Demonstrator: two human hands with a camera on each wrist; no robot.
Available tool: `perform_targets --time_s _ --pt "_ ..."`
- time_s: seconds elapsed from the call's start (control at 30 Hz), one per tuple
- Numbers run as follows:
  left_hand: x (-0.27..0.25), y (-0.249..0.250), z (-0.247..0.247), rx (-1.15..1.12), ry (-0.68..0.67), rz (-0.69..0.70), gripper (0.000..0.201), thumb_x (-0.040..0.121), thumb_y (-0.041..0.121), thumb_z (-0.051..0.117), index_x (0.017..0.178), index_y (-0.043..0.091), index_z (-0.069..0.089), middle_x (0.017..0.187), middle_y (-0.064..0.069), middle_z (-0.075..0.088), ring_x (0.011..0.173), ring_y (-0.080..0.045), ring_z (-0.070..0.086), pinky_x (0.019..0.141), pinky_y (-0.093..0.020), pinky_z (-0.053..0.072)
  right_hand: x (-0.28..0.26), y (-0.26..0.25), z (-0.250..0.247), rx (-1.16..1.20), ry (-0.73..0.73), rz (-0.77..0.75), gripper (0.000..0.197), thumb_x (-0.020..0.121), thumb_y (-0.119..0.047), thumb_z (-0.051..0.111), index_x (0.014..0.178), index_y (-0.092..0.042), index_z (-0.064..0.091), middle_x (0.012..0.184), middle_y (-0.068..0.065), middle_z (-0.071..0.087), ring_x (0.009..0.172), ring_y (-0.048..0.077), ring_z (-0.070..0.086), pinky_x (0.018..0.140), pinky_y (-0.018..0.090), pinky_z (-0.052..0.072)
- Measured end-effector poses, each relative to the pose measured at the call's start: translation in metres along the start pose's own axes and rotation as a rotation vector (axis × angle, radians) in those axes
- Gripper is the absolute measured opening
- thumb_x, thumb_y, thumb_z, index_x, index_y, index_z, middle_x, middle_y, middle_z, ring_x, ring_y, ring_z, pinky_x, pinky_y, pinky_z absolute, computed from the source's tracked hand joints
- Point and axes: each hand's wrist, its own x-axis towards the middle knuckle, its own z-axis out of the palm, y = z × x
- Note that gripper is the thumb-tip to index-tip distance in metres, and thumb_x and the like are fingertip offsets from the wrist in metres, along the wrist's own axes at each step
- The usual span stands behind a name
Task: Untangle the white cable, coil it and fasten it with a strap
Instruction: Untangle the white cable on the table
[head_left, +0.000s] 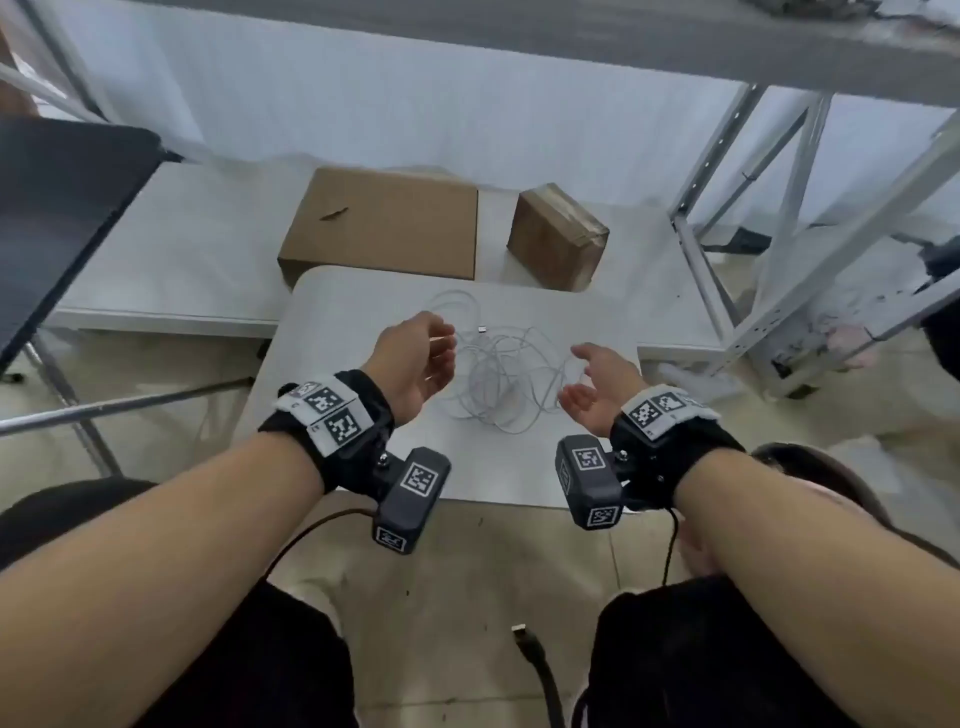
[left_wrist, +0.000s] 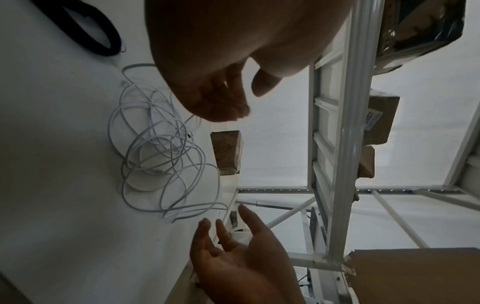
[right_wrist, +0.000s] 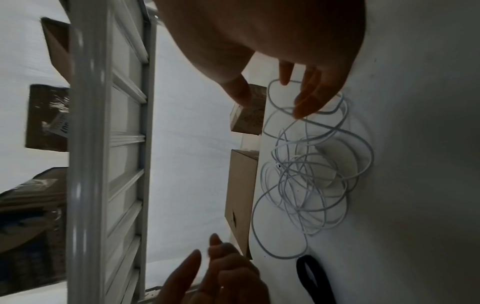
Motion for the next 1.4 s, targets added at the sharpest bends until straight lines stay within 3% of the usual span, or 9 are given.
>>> perform_targets --time_s 0.1,0.2,0.37,0.53,0.67,0.83,0.93,1.27,1.4 --pt "0.019 0.001 0.001 0.109 0.089 -0.018 0.012 0.094 0.014 0.052 0.088 0.008 0.060 0.075 -0.003 0.056 0.063 -0.015 0.050 0.062 -0.021 0.049 0.016 -0.001 0.011 -0.087 0.014 0.044 0.037 0.087 -0.025 0.071 0.115 -0.009 0.054 0.105 0.013 0.052 0.095 0.026 0.053 0.064 0.030 0.050" --pt "0.031 0.003 0.002 0.214 0.103 0.025 0.010 0.095 0.014 0.053 0.092 0.007 0.061 0.079 -0.004 0.056 0.071 -0.017 0.052 0.070 -0.025 0.048 0.024 0.001 0.022 -0.120 -0.029 0.022 0.020 0.086 -0.022 0.072 0.096 -0.010 0.060 0.103 0.011 0.059 0.086 0.024 0.053 0.071 0.031 0.050" --pt "0.050 0.015 -0.009 0.762 0.272 0.502 0.018 0.095 0.026 0.055 0.104 0.017 0.067 0.104 0.002 0.066 0.098 -0.016 0.059 0.086 -0.032 0.046 0.029 -0.004 0.031 -0.091 -0.056 -0.021 0.008 0.088 -0.014 0.068 0.087 -0.011 0.060 0.090 0.008 0.065 0.070 0.017 0.050 0.060 0.026 0.044" --pt "0.068 0.003 -0.027 0.755 0.166 0.161 0.044 0.095 0.032 0.061 0.134 0.016 0.053 0.132 -0.005 0.057 0.118 -0.023 0.054 0.092 -0.033 0.042 0.031 -0.008 0.037 -0.036 -0.072 -0.027 0.010 0.092 -0.011 0.062 0.083 -0.014 0.059 0.068 -0.001 0.052 0.062 0.012 0.050 0.052 0.020 0.035" --pt "0.067 -0.010 -0.025 0.666 0.038 0.012 0.048 0.095 0.026 0.066 0.136 0.009 0.050 0.115 -0.011 0.065 0.097 -0.020 0.058 0.088 -0.036 0.048 0.023 -0.008 0.041 0.007 -0.152 -0.010 0.009 0.095 -0.011 0.058 0.097 -0.011 0.067 0.069 -0.001 0.055 0.064 0.013 0.052 0.057 0.020 0.037" --pt "0.061 -0.017 -0.015 0.696 -0.042 0.089 0.011 0.094 0.014 0.067 0.104 0.011 0.070 0.096 -0.006 0.066 0.092 -0.018 0.060 0.098 -0.037 0.052 0.018 -0.008 0.041 -0.001 -0.152 -0.055 0.004 0.095 -0.007 0.058 0.094 -0.004 0.061 0.089 0.011 0.066 0.075 0.019 0.056 0.062 0.025 0.049" --pt "0.060 -0.019 -0.011 0.658 -0.065 0.131 0.011 0.097 0.011 0.061 0.096 0.012 0.073 0.087 -0.004 0.061 0.083 -0.016 0.058 0.094 -0.035 0.054 0.019 -0.008 0.036 -0.019 -0.093 -0.087 0.006 0.094 -0.006 0.061 0.092 -0.001 0.061 0.101 0.017 0.063 0.086 0.025 0.055 0.067 0.027 0.054" --pt "0.054 -0.016 -0.001 0.580 -0.053 0.299 0.017 0.102 0.012 0.055 0.097 0.010 0.071 0.085 -0.007 0.061 0.084 -0.017 0.061 0.089 -0.036 0.059 0.013 -0.006 0.025 0.055 -0.063 -0.087 0.014 0.085 0.000 0.071 0.085 -0.003 0.057 0.069 0.006 0.047 0.056 0.016 0.047 0.052 0.025 0.048" --pt "0.050 -0.014 0.000 0.549 -0.075 0.350 0.017 0.102 0.011 0.056 0.095 0.012 0.072 0.090 -0.007 0.064 0.089 -0.018 0.066 0.089 -0.034 0.059 0.004 -0.001 0.027 0.190 -0.117 -0.104 0.011 0.089 0.000 0.069 0.091 0.004 0.059 0.086 0.016 0.059 0.071 0.023 0.064 0.069 0.026 0.060"
